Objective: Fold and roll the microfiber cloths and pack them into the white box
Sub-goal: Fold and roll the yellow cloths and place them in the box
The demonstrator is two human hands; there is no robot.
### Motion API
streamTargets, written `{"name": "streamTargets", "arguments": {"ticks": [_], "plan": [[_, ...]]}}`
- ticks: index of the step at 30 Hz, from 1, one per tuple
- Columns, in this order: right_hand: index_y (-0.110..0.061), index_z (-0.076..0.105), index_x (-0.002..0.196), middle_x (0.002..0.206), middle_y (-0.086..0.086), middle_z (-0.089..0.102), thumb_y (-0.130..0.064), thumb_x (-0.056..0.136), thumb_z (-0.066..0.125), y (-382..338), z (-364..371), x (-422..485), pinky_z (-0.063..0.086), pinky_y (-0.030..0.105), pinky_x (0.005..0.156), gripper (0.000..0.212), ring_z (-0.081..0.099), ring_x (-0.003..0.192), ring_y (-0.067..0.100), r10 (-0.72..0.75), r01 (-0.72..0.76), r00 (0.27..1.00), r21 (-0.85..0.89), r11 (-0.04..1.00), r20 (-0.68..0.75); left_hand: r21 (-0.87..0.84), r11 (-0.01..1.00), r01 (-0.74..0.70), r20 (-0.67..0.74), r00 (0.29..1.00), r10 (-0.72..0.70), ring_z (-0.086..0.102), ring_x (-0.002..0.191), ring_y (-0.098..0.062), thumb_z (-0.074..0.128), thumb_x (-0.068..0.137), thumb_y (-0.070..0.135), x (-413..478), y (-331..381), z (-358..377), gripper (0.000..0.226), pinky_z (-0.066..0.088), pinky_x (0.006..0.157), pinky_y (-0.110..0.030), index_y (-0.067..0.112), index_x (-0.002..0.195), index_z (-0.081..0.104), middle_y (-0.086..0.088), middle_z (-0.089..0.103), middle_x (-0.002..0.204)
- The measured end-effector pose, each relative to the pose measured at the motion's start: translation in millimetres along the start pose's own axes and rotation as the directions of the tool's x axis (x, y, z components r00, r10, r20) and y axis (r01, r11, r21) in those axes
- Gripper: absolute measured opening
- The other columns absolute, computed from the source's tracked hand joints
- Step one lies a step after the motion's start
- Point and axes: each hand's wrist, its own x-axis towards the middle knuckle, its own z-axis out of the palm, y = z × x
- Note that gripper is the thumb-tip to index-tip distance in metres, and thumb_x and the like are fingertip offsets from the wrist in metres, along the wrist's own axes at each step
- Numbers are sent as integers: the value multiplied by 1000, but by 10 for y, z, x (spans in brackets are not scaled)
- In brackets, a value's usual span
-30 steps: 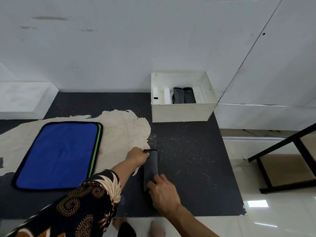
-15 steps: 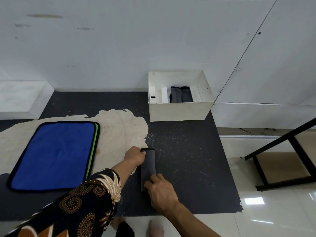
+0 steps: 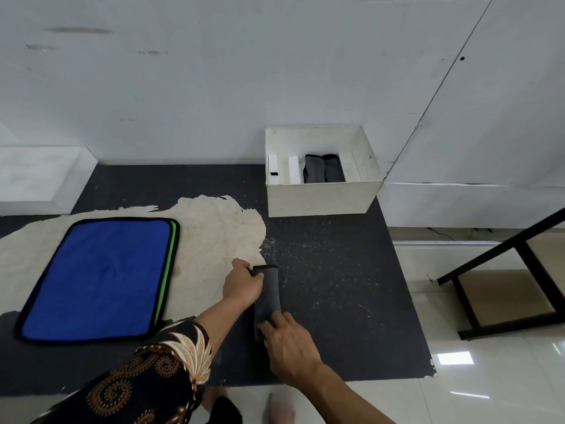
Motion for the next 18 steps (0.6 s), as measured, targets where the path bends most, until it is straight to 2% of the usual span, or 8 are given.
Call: {"name": "streamTargets", "arguments": {"ticks": [3,5,8,10,15,18], "plan": [[-17,54,128,127,5,42,-15,90,59,1,-22,18,50,34,83,38,49,109,25,53,-45,990,63,997,-128,9,999,-48,-43,998,48,60,91,-20,64,90,22,-71,-96,-21,31,46,75,-32,18,111,43,-2,62,98],[-18,49,130,133,6,36,-14,88,62,19,-72,52,50,31,83,44,48,113,24,112,-101,979,72,992,-170,31,997,-72,-55,996,74,59,91,-17,68,88,23,-128,-152,-27,31,46,75,-31,21,108,45,1,61,99],[-19,39,140,142,7,25,-14,85,67,48,-130,156,52,37,91,62,42,120,27,129,-124,986,52,991,-104,96,991,-94,-48,994,99,59,89,-13,70,87,26,-216,-213,-31,27,45,73,-26,24,103,48,4,61,98],[-19,40,141,144,8,23,-15,87,65,39,-159,214,51,39,93,59,41,120,28,122,-121,991,25,992,-54,139,986,-88,-40,995,95,58,90,-12,70,87,27,-255,-263,-27,24,43,73,-25,24,102,52,3,63,101],[-20,41,140,144,10,20,-16,92,61,43,-129,258,51,40,93,53,41,121,29,117,-117,993,-3,993,-32,227,973,-36,-27,999,43,63,97,-16,67,89,32,-321,-341,-2,22,43,72,-25,23,108,61,3,67,106],[-22,46,135,139,8,23,-18,90,62,49,-80,271,51,38,93,48,45,117,27,126,-122,990,64,990,-64,300,953,-31,-6,999,35,63,100,-19,64,91,33,-340,-355,9,18,50,79,-30,23,106,66,1,68,107]]}}
